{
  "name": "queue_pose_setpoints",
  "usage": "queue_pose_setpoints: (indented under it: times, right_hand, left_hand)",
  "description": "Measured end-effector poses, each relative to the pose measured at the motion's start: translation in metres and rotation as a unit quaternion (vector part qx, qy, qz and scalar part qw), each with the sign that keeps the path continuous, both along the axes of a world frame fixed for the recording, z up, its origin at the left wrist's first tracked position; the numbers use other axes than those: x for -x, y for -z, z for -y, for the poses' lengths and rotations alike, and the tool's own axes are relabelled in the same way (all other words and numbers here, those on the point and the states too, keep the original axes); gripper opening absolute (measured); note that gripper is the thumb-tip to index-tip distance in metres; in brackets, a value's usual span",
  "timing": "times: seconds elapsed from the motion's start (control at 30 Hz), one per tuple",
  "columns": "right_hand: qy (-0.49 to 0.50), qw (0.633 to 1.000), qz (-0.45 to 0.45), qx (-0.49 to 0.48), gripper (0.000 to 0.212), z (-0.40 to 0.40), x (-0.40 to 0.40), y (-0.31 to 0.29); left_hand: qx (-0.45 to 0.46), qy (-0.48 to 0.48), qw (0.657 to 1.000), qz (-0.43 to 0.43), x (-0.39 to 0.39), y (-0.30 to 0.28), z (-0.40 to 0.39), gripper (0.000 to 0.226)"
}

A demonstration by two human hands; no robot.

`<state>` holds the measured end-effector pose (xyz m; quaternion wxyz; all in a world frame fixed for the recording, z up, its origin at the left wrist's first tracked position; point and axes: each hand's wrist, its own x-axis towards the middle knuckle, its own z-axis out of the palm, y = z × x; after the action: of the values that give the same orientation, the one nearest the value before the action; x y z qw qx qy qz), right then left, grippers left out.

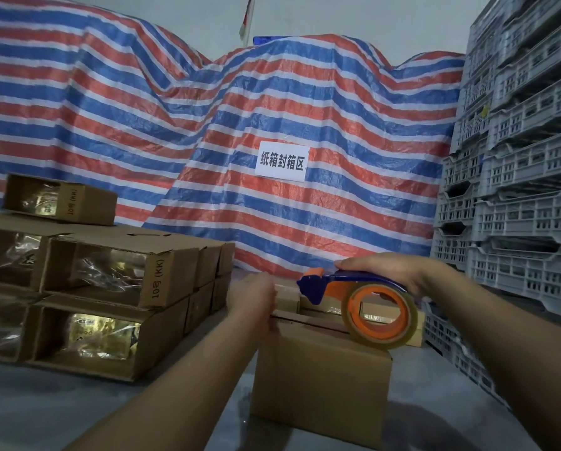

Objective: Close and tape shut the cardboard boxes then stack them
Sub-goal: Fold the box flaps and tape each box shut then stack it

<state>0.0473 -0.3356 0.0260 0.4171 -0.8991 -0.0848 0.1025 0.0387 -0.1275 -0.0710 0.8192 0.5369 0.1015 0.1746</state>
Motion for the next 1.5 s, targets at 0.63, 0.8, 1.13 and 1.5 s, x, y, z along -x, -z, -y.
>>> queue_pose_setpoints:
  times: [0.63,0.8,1.13,1.5]
  right_hand:
    - [-0.083,0.955,0.04,0.281,0.025,-0.041,-0.024,-0.009]
    - [-0.081,0.946,0.039,0.312,0.023,-0.046,-0.024,-0.01]
    - [-0.093,0.926,0.073,0.359,0.015,-0.046,-0.025,-0.008]
    - [-0.066,0.944,0.046,0.319,0.021,-0.047,-0.029,-0.008]
  left_hand:
    - [-0.205,0.012,0.979,-0.006,-0.017,0.057,-0.038,0.021]
    - [-0.191,0.022,0.981,-0.018,-0.014,0.063,-0.037,0.021]
    - [-0.149,0.08,0.984,-0.062,-0.007,0.068,-0.024,0.013]
    - [-0.175,0.126,0.968,-0.127,-0.001,0.059,-0.024,0.026]
